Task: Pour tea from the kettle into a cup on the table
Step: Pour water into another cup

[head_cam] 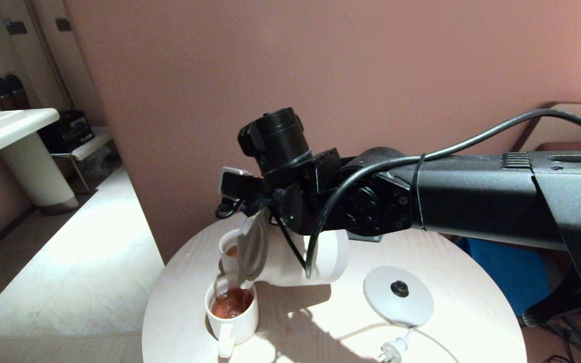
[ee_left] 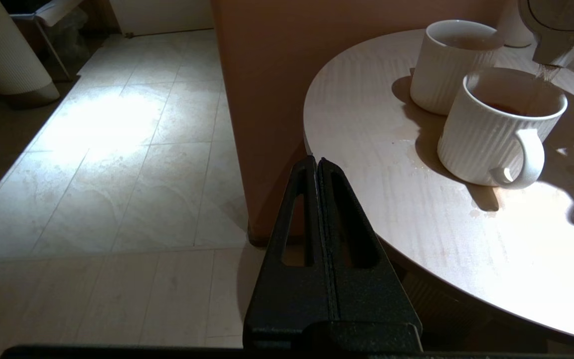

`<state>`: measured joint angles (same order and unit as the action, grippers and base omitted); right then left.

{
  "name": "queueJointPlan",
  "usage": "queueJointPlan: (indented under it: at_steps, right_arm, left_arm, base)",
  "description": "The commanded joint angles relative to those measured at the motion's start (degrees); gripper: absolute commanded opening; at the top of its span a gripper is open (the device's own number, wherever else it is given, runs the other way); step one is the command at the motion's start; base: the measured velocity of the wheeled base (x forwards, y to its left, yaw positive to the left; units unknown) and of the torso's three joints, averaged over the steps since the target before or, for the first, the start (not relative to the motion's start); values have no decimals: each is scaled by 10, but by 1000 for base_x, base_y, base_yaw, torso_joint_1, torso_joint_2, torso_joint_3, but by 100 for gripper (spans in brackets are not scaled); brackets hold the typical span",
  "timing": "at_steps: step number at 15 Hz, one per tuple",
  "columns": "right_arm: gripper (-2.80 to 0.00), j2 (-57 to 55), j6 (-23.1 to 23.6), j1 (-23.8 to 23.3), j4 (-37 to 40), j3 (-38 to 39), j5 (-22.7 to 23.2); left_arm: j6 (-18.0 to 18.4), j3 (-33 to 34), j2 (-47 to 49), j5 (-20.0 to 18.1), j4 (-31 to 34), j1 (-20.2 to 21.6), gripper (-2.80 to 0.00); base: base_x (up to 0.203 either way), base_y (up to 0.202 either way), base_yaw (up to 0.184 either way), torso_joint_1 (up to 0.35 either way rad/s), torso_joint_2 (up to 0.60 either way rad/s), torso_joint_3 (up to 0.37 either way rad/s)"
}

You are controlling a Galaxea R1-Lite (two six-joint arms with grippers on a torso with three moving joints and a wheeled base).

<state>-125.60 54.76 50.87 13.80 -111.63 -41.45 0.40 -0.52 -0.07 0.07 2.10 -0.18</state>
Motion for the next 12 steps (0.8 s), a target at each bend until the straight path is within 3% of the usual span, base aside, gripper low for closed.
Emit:
queueJointPlan:
  at_steps: [1,12]
  right_arm:
    - [-280,0,3,0,0,0,-5]
    - [-280,0,4,3,1,0,-7]
  left_arm:
    - [0,0,1,0,-1,0,-280]
    - [-1,0,1,0,0,0,-280]
  base:
    - [0,0,0,0,0,0]
    - [0,0,0,0,0,0]
